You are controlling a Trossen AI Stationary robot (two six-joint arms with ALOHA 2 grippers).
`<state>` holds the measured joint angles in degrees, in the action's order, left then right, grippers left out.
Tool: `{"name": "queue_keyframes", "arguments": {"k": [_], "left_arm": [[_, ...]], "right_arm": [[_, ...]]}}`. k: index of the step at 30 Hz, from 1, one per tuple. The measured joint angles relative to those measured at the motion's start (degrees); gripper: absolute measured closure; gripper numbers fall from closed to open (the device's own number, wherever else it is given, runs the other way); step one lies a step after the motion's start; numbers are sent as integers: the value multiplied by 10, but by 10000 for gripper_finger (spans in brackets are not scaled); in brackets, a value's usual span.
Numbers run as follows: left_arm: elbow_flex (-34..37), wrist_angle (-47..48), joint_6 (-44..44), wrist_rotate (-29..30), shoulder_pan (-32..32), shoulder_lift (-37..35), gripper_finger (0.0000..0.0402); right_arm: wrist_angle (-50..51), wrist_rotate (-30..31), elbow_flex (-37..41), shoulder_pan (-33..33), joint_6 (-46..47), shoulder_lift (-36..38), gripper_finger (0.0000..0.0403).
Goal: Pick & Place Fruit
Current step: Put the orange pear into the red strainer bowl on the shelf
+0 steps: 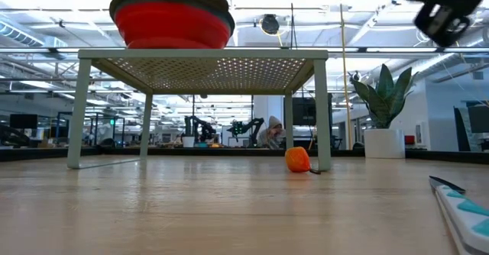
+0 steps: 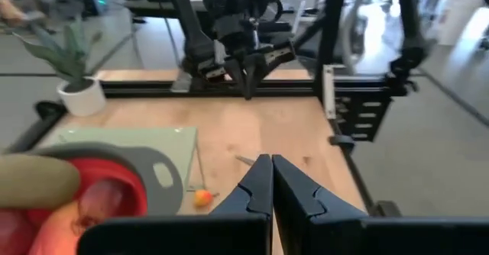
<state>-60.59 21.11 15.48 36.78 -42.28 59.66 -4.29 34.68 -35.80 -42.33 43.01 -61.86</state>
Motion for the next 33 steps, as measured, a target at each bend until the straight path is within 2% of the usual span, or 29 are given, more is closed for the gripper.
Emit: {"name": "queue_keyframes", "arguments": {"k": [4, 8, 17, 22, 25, 30, 33], "left_arm": [[-48, 3, -3, 40, -7, 61, 401], [-94, 21, -2, 56, -5, 112, 402], [-205, 114, 27, 52, 13, 204, 401], [-257, 151, 86, 58, 22, 252, 401], [-284, 153, 127, 64, 26, 284, 401], [-334, 153, 225, 72, 41, 355, 401], [-375, 153, 288, 56, 50, 408, 401]], "right_arm": [[-74, -71, 57, 46, -104, 85, 403], [-87, -124, 78, 86, -176, 157, 403], [-80, -125, 80, 124, -344, 268, 403], [-12, -125, 80, 128, -376, 324, 403], [22, -156, 80, 128, -390, 358, 403], [31, -174, 80, 127, -394, 405, 403], [35, -188, 80, 127, -401, 427, 403]]}}
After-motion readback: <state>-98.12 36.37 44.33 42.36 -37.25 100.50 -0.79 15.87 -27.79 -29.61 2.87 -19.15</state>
